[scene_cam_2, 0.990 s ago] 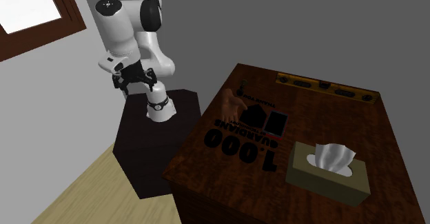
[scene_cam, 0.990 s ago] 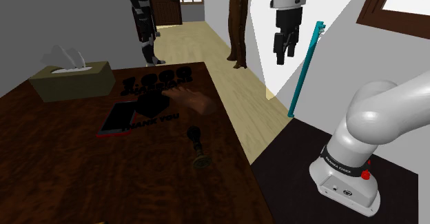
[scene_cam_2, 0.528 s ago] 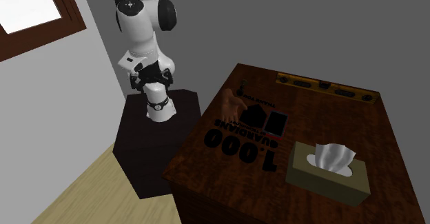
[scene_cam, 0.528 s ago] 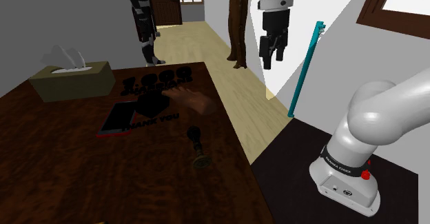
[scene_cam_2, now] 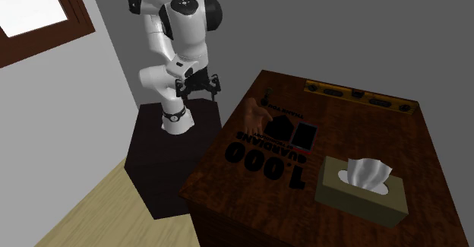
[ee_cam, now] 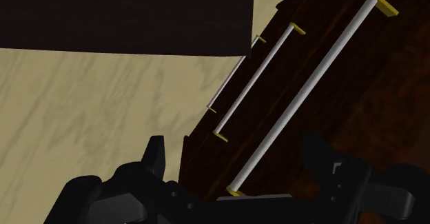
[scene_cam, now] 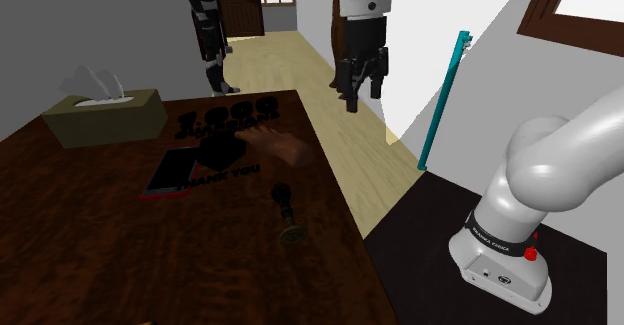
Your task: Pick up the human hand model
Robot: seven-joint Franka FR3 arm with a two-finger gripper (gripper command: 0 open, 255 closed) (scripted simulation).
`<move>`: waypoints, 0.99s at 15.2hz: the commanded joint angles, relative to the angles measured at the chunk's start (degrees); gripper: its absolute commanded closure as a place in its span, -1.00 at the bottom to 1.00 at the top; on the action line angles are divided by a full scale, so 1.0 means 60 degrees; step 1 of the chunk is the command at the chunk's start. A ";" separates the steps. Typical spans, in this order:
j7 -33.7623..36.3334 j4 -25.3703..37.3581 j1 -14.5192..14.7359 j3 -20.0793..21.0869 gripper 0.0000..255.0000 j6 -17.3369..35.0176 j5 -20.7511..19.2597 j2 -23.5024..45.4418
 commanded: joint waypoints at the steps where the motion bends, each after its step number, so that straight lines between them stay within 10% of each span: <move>1: 0.0454 0.0363 0.0095 0.0348 -1.00 0.0134 0.0199 0.0396; 15: 0.3364 0.3227 0.0536 0.2442 -1.00 0.1014 0.0276 0.3509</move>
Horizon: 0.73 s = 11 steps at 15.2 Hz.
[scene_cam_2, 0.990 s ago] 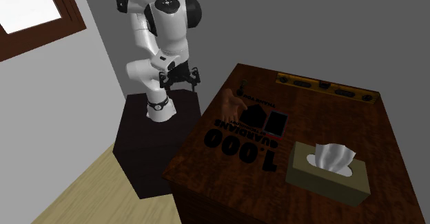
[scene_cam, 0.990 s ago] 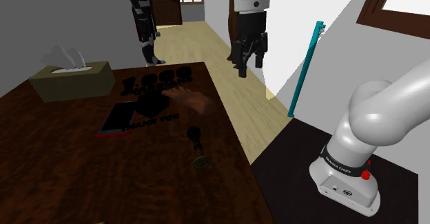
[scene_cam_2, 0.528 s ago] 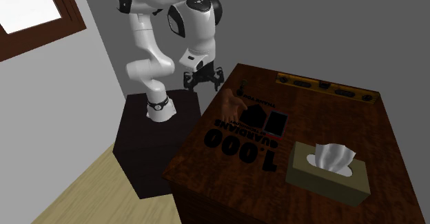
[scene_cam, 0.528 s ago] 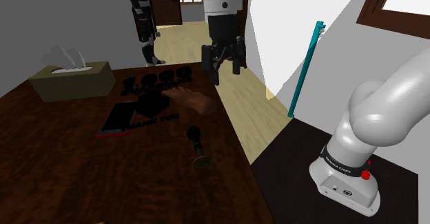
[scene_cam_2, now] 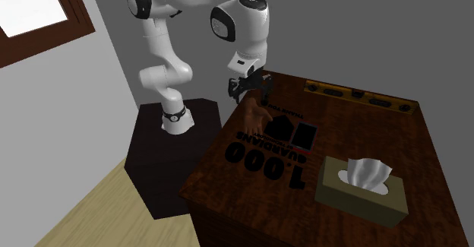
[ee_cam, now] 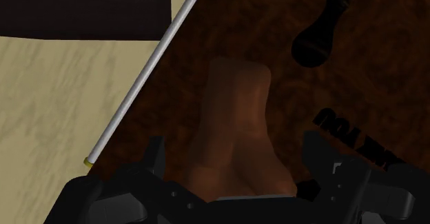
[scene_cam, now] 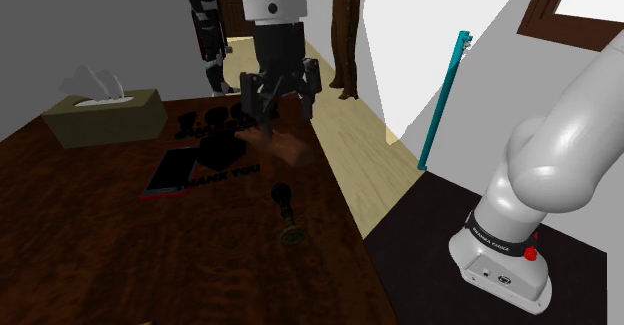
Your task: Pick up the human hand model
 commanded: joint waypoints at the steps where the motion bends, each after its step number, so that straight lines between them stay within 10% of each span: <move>1: 0.0091 -0.0068 0.0023 0.0078 -1.00 0.0210 -0.0022 0.0127; 8: 0.0020 -0.0761 0.0049 0.0130 -1.00 0.0919 0.0007 0.0147; 9: 0.0013 -0.0791 0.0052 0.0127 1.00 0.0930 0.0017 0.0126; 11: 0.0016 -0.0790 0.0053 0.0129 1.00 0.0929 0.0018 0.0126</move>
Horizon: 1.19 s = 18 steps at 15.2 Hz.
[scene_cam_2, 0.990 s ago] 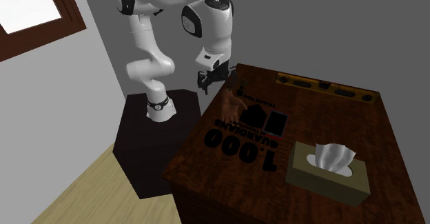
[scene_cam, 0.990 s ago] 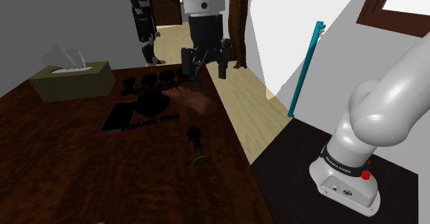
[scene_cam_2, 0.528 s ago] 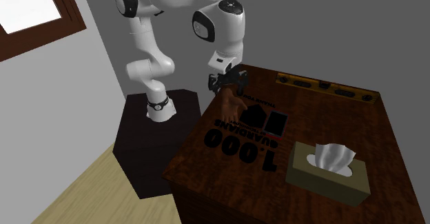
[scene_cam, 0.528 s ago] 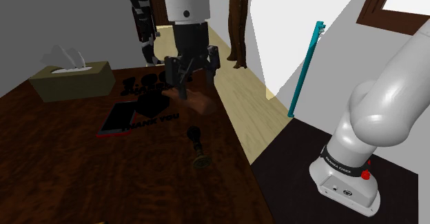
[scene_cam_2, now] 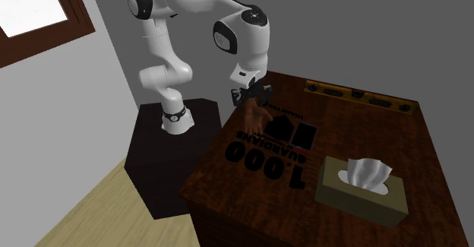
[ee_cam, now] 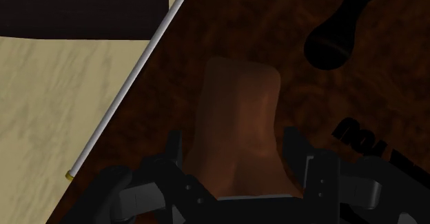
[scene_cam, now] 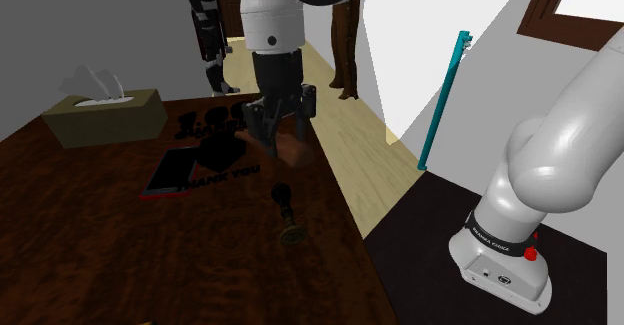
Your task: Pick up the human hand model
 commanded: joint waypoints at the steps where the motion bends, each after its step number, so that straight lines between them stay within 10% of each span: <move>1: 0.0000 -0.0004 -0.0003 -0.0002 1.00 0.0012 -0.0004 0.0006; 18: 0.0164 0.1451 -0.0057 -0.0090 1.00 -0.1396 -0.0086 0.0050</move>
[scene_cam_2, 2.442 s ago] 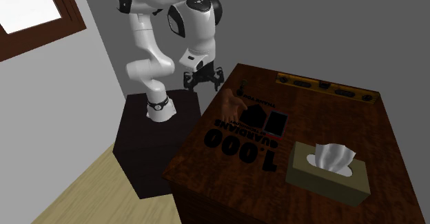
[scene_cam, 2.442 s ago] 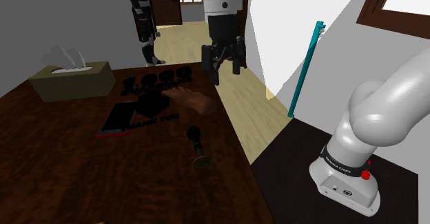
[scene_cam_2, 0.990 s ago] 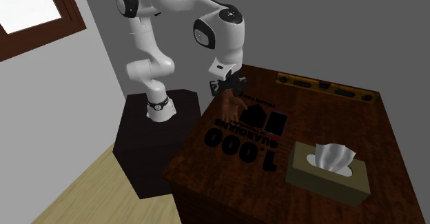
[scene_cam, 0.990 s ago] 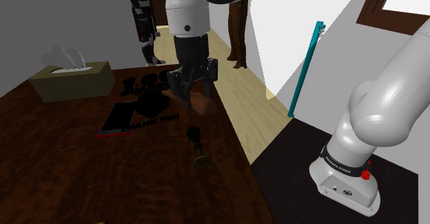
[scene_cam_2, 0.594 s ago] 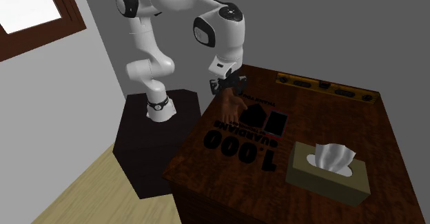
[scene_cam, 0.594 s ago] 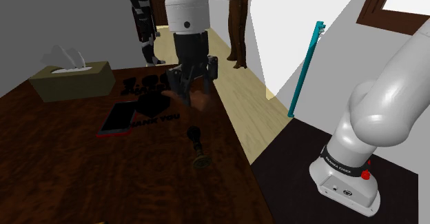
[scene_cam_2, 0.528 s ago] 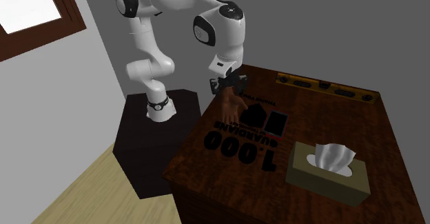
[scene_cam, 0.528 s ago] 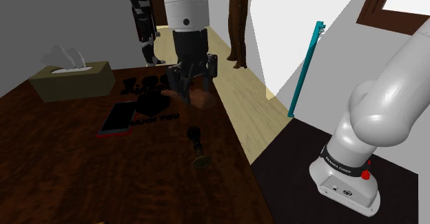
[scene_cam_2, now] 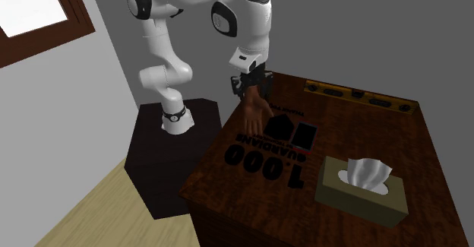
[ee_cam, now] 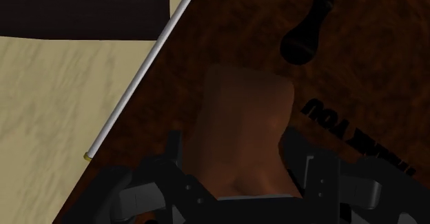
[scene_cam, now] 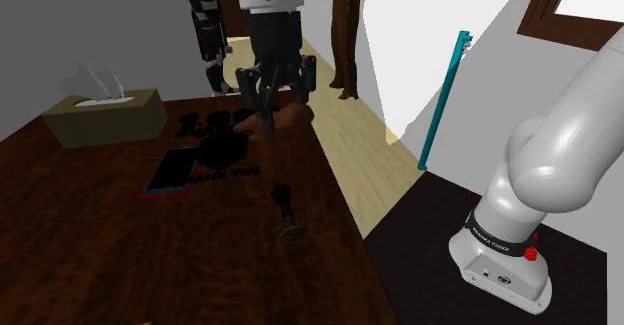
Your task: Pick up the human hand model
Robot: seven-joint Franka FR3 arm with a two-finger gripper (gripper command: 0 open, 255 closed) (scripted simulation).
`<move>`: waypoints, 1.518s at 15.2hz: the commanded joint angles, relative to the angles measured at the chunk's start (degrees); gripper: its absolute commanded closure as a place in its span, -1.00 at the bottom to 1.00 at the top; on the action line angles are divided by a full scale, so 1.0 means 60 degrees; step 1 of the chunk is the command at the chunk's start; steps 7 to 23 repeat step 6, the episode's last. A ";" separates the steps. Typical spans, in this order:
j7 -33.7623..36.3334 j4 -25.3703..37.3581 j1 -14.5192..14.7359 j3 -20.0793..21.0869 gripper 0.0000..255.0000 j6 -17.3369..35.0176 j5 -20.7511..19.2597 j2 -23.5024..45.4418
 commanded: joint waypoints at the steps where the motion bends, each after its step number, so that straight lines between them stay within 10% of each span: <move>1: 0.0054 0.0329 -0.0007 -0.0004 1.00 -0.0285 -0.0025 0.0042; 23: 0.0119 0.0799 -0.0020 -0.0014 1.00 -0.0687 -0.0060 0.0111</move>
